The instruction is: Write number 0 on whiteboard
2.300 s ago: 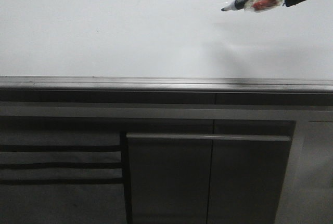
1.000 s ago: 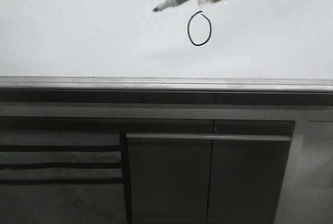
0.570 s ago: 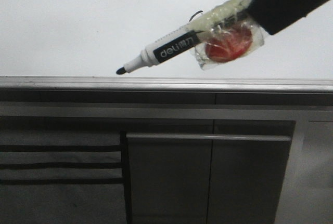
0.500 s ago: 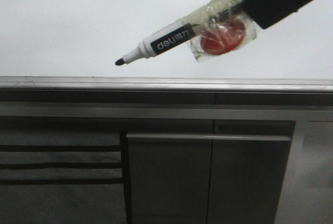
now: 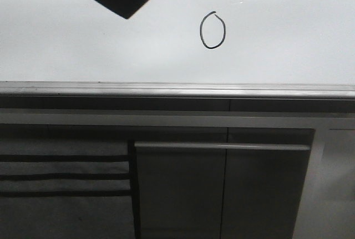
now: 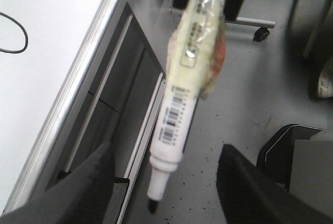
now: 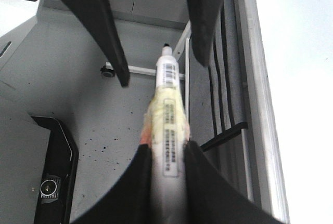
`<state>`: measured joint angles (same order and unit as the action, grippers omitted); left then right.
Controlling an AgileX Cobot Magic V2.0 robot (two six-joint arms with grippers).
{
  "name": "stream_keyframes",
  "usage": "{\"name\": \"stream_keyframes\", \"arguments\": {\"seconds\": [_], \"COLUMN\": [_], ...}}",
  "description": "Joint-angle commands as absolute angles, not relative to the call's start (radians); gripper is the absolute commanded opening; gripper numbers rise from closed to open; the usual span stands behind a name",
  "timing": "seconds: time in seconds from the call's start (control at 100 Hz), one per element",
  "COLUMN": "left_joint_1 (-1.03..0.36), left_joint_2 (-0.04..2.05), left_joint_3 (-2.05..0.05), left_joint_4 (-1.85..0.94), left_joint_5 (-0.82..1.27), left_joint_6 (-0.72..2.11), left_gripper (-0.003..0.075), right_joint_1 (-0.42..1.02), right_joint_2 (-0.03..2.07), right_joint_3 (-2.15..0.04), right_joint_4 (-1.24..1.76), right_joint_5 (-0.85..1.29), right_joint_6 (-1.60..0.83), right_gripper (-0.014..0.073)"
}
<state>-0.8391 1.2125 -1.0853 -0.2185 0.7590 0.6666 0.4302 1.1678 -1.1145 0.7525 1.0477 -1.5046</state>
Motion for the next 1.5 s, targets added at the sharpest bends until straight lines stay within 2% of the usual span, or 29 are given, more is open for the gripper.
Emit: {"name": "stream_keyframes", "arguments": {"seconds": [0.0,0.4,0.52,0.81,1.0,1.09,1.2,1.28,1.49], "left_joint_1": [-0.847,-0.847,-0.847,-0.847,-0.847,-0.847,-0.847,-0.838,-0.742], "left_joint_2": [1.221,1.264,1.263,1.263,1.263,1.263,1.263,1.263,1.258], "left_joint_3": [-1.145,-1.180,-1.180,-1.180,-1.180,-1.180,-1.180,-1.180,-1.175], "left_joint_4": [-0.236,-0.236,-0.236,-0.236,-0.240,-0.240,-0.242,-0.242,-0.240], "left_joint_5": [0.717,0.722,0.722,0.722,0.720,0.720,0.718,0.718,0.682], "left_joint_6": [0.677,0.746,0.747,0.747,0.747,0.745,0.745,0.736,0.624], "left_gripper": [0.0400,0.0382,0.0311,0.0077,-0.0016,-0.0020,-0.0020,-0.0020,-0.0020], "right_joint_1": [0.429,0.429,0.429,0.429,0.429,0.429,0.429,0.423,0.310], "right_joint_2": [1.144,1.144,1.144,1.144,1.144,1.144,1.144,1.142,1.066], "right_joint_3": [-1.147,-1.147,-1.147,-1.147,-1.147,-1.147,-1.147,-1.147,-1.147], "right_joint_4": [0.806,0.806,0.806,0.825,0.833,0.833,0.833,0.814,0.747], "right_joint_5": [1.031,1.031,1.027,1.043,1.055,1.053,1.053,1.041,1.028], "right_joint_6": [-1.531,-1.648,-1.689,-1.691,-1.669,-1.629,-1.619,-1.582,-1.506], "right_gripper": [-0.0015,-0.0015,-0.0015,-0.0015,-0.0013,0.0029,0.0176,0.0251,0.0275]}}
